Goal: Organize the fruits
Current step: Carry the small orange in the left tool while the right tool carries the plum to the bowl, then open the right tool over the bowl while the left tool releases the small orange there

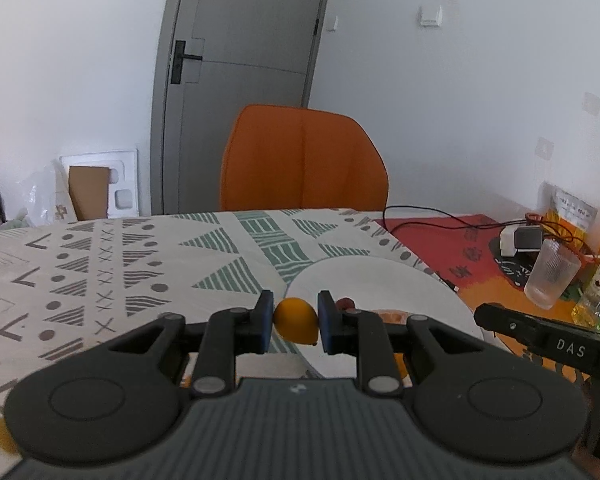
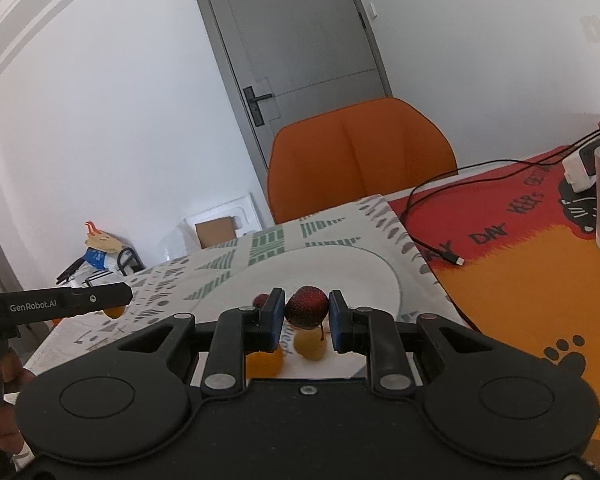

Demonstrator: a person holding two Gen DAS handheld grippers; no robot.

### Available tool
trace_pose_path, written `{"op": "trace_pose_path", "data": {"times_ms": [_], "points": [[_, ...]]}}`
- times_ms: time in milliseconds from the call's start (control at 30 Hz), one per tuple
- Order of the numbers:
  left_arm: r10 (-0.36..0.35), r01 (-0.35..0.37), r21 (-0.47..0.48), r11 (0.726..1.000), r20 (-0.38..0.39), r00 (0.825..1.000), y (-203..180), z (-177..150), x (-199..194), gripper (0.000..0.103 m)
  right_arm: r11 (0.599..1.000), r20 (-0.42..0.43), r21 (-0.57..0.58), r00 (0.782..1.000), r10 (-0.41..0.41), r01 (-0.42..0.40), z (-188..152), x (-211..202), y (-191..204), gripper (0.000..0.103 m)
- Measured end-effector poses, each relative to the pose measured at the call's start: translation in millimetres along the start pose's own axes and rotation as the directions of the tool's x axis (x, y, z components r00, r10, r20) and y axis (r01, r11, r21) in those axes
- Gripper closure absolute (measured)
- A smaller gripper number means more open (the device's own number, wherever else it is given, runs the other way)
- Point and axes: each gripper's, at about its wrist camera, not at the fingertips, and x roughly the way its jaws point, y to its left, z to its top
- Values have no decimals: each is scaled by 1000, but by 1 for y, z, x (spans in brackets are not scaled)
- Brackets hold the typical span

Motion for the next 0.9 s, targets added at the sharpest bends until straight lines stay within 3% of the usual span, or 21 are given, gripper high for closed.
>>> {"op": "trace_pose_path", "data": {"times_ms": [67,200,300,433,533,667,733,833,900], "points": [[-6,6,3,1000,-13,1000,-3,0,8,81,1000,-8,9,1000,-5,5,-1,4,-4,81],[-19,19,8,1000,-29,999,-6,0,20,81,999,2,2,999,-36,36,-4,7,-6,66],[-30,30,10,1000,-41,999,-9,0,27,81,999,0,-3,999,-37,37,-5,7,-6,64],[-45,45,10,999,-50,998,-13,1,32,81,999,11,-4,999,-50,50,-6,4,-7,48],[-46,46,10,999,-42,998,-16,2,31,80,998,12,6,998,-55,55,-7,2,-8,46],[-34,34,6,999,-31,999,-15,6,25,68,998,7,2,998,-55,55,-6,-2,-4,33],[-25,25,-8,1000,-22,999,-11,7,19,65,998,17,-7,998,-65,65,-5,-5,-1,20],[2,-2,-11,1000,6,1000,-6,7,7,46,997,34,-7,996,-81,81,-3,-11,3,6],[31,-31,-12,999,24,999,-2,8,-2,31,996,41,-2,996,-84,85,-2,-14,6,4]]}}
